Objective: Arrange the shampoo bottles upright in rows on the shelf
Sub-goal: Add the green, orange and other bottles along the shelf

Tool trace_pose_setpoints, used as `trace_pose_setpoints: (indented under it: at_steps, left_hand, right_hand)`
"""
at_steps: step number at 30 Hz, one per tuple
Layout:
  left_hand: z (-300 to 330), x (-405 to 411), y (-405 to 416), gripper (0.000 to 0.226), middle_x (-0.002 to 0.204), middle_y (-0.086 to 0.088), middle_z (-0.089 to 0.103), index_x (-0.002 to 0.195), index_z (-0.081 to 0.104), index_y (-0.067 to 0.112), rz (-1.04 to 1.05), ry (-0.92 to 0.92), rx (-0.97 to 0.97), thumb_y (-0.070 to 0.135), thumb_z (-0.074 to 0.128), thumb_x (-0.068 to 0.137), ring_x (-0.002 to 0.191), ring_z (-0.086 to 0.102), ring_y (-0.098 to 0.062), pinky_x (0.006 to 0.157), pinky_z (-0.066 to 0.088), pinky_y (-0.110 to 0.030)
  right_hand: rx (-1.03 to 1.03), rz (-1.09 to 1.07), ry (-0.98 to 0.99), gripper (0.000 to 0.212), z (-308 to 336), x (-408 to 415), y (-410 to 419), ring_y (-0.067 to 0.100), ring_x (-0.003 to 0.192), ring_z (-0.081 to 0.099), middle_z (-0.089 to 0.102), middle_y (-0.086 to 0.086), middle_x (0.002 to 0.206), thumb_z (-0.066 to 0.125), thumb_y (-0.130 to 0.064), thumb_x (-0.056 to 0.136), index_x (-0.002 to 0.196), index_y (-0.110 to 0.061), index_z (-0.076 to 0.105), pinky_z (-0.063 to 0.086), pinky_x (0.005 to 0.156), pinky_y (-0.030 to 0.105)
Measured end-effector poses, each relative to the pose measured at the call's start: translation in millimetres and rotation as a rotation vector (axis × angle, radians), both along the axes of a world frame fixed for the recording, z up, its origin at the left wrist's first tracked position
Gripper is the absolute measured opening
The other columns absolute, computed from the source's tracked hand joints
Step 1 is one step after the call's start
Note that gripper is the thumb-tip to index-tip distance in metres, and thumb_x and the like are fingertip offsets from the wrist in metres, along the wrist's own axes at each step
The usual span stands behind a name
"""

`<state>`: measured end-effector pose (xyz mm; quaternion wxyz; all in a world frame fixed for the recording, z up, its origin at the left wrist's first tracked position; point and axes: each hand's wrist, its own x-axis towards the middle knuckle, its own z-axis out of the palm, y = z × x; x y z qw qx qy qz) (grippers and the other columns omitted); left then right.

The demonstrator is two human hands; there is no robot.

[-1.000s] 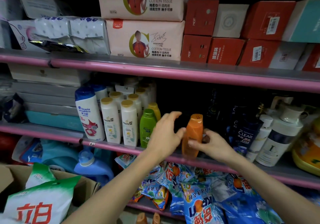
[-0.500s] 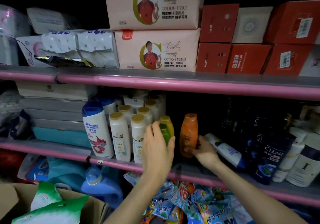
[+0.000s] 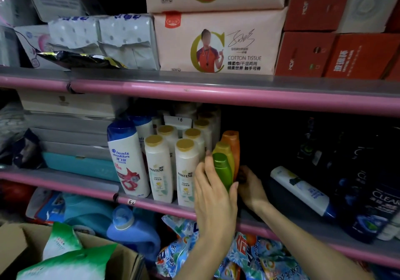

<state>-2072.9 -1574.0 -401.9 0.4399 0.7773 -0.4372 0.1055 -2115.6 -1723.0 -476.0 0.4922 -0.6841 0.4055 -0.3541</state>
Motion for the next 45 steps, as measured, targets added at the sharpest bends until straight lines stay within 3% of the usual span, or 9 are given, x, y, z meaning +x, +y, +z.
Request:
trace_pose_setpoints:
  at_steps: [4,20,23,27,31,34,37,43,45]
  left_hand:
    - [-2,1,-1,0.083,0.129,-0.016,0.047,0.140,0.026,0.010,0.000,-0.063,-0.017,0.025,0.077,0.076,0.114,0.055,-0.030,0.090,0.050,-0.037]
    - [-5,3,-1,0.082,0.134,-0.012,0.040,0.143,0.020,0.016,-0.030,-0.042,-0.022,0.026,0.072,0.081,0.118,0.051,-0.027,0.091,0.051,-0.037]
    - [-2,3,3,0.080,0.139,-0.010,0.034,0.147,0.018,0.014,-0.052,-0.027,0.007,0.029,0.067,0.085,0.123,0.048,-0.026,0.091,0.051,-0.037]
    - [5,2,22,0.076,0.144,-0.009,0.027,0.150,0.013,0.013,-0.120,-0.010,-0.028,0.029,0.059,0.091,0.129,0.040,-0.022,0.100,0.044,-0.033]
    - [-4,2,55,0.045,0.127,0.001,0.048,0.134,0.044,0.014,-0.240,0.020,-0.078,0.026,0.056,0.092,0.117,0.042,-0.006,0.098,0.026,-0.009]
    - [-29,11,81,0.021,0.103,0.012,0.064,0.111,0.061,0.021,-0.375,0.110,0.012,0.030,0.054,0.093,0.096,0.054,0.003,0.083,0.036,-0.005]
    - [-72,22,97,0.013,0.093,0.010,0.068,0.099,0.067,0.022,-0.500,0.180,0.244,0.027,0.057,0.092,0.085,0.060,-0.002,0.080,0.048,-0.023]
    - [-179,47,112,0.015,0.102,0.004,0.068,0.101,0.065,0.024,-0.473,0.307,0.798,0.028,0.055,0.090,0.094,0.063,-0.016,0.082,0.049,-0.034]
    - [-212,55,112,0.018,0.109,0.002,0.066,0.104,0.063,0.024,-0.455,0.330,0.933,0.030,0.053,0.090,0.102,0.061,-0.021,0.085,0.049,-0.035]
  right_hand:
    - [-0.011,-0.010,-0.020,0.033,0,3,0,-0.002,0.079,0.064,0.069,-0.011,0.086,0.065,0.001,0.082,0.083,-0.031,0.062,0.048,0.069,0.009]
    - [-0.061,-0.004,0.030,0.024,7,2,8,-0.007,0.078,0.058,0.064,-0.013,0.085,0.062,0.002,0.084,0.098,-0.016,0.062,0.042,0.063,-0.001]
    - [0.033,0.042,0.031,0.028,20,-2,12,0.005,0.084,0.061,0.066,-0.002,0.093,0.061,0.005,0.084,0.108,-0.010,0.059,0.046,0.063,0.003]
    - [0.107,0.159,0.228,0.049,42,-26,24,0.021,0.107,0.061,0.062,0.012,0.120,0.058,0.005,0.085,0.131,-0.008,0.047,0.051,0.088,0.025]
    - [0.040,0.004,0.223,0.040,56,-56,54,0.024,0.107,0.061,0.065,0.015,0.116,0.047,0.011,0.086,0.121,-0.006,0.056,0.050,0.092,0.031]
    - [-0.050,0.026,0.103,0.039,55,-82,95,0.009,0.089,0.067,0.071,0.008,0.095,0.043,0.017,0.083,0.098,-0.013,0.065,0.053,0.078,0.016]
    - [-0.060,0.120,0.128,0.044,33,-100,131,0.001,0.073,0.067,0.072,0.002,0.080,0.040,0.021,0.080,0.085,-0.014,0.066,0.051,0.066,0.010]
    - [0.033,0.223,0.401,0.045,-72,-106,149,-0.004,0.067,0.064,0.067,-0.009,0.071,0.040,0.019,0.082,0.077,-0.019,0.065,0.048,0.067,0.012]
    - [0.032,0.266,0.536,0.037,-119,-99,143,0.007,0.077,0.065,0.069,-0.004,0.079,0.041,0.011,0.083,0.085,-0.016,0.067,0.045,0.067,0.014]
